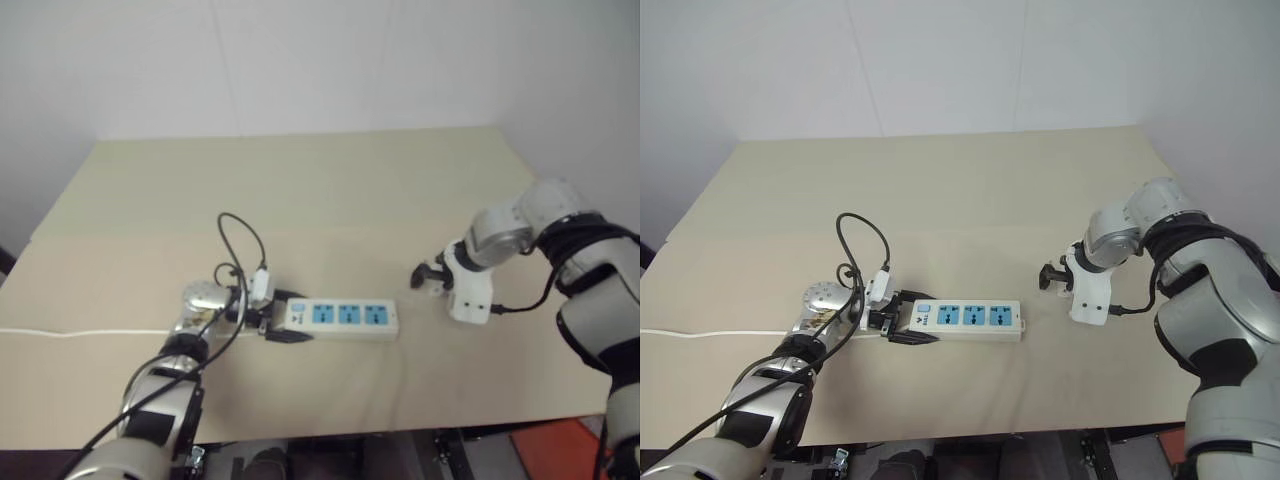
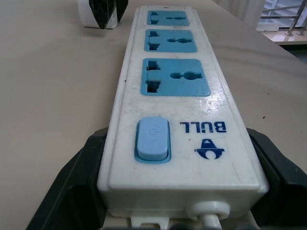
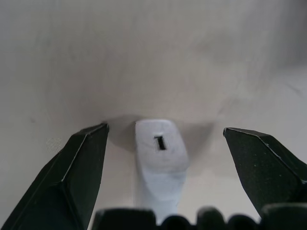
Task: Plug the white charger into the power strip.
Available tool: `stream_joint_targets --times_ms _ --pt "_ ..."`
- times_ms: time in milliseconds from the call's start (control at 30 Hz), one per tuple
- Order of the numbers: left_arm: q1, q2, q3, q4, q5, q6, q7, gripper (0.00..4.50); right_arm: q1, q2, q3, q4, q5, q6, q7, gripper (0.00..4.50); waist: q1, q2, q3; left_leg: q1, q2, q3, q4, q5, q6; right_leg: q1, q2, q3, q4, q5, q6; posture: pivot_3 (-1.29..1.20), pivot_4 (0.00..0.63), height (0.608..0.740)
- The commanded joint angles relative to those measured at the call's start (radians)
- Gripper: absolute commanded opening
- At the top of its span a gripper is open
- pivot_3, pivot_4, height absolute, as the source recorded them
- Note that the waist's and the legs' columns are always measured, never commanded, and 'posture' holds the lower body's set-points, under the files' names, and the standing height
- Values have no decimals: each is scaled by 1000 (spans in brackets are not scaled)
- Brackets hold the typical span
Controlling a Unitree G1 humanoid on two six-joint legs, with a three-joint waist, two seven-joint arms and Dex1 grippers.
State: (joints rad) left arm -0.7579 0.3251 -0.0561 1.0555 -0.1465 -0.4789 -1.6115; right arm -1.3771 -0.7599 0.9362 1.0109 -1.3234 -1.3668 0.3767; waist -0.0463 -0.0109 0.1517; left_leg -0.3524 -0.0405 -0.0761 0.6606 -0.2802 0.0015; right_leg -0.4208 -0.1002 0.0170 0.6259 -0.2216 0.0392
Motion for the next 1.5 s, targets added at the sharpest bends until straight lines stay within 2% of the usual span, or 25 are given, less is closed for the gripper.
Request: stream_joint_targets --times_ms 33,200,267,333,567,767,900,1100,1200,1367,1500 --pt "-19 6 16 -31 -21 -7 -2 3320 -42 7 57 25 -65 14 -108 4500 -1 0 0 0 0 0 0 0 0 0 0 0 0 0 0 0 150 740" --pt "-4 10 19 -40 -24 -5 0 3320 -70 22 132 48 -128 17 -227 4500 -2 1 0 0 0 0 0 0 1 0 1 0 1 1 -1 0 150 740" --pt "0 10 20 -43 -25 -4 2 3320 -82 26 157 51 -145 9 -262 4135 -3 1 -1 0 0 0 0 0 1 0 1 0 1 1 -2 0 150 740" --pt "3 9 22 -46 -26 -3 5 3320 -93 30 177 54 -153 -1 -293 3623 -3 1 -1 0 0 0 0 0 1 0 1 0 2 1 -2 0 150 740" --pt "2 6 24 -51 -27 2 14 3320 -112 43 226 52 -178 -6 -360 1202 -15 2 -1 0 0 0 0 0 1 -1 1 0 2 1 -2 0 150 740" --pt "1 10 26 -51 -26 3 15 3320 -126 28 225 47 -156 -38 -367 1115 -21 2 -1 0 0 0 0 0 1 -1 1 1 2 1 -2 0 150 740" --pt "-1 13 28 -56 -30 12 12 3320 -135 19 137 129 -20 -95 -300 1115 -23 2 -1 0 0 0 0 0 1 -1 1 1 2 1 -2 0 150 740" --pt "2 21 13 -62 -13 6 15 3320 -95 42 -111 403 353 -136 -46 1115 -26 2 -1 0 1 0 0 -1 3 1 1 1 1 1 -2 0 150 740" --pt "7 26 2 -69 0 1 16 3320 -66 81 -352 580 556 -98 175 1115 -27 2 -2 1 2 0 0 -1 3 2 3 1 0 2 -3 0 150 740" --pt "15 44 -21 -81 32 11 36 3320 -46 136 -826 752 839 64 649 1115 -27 2 -2 2 4 1 1 -2 3 4 4 1 -1 2 -3 0 150 740" --pt "19 53 -33 -94 38 26 43 3320 -64 156 -1093 835 983 200 900 1115 -26 2 -2 3 5 1 1 -2 4 5 4 1 0 3 -3 0 150 740"
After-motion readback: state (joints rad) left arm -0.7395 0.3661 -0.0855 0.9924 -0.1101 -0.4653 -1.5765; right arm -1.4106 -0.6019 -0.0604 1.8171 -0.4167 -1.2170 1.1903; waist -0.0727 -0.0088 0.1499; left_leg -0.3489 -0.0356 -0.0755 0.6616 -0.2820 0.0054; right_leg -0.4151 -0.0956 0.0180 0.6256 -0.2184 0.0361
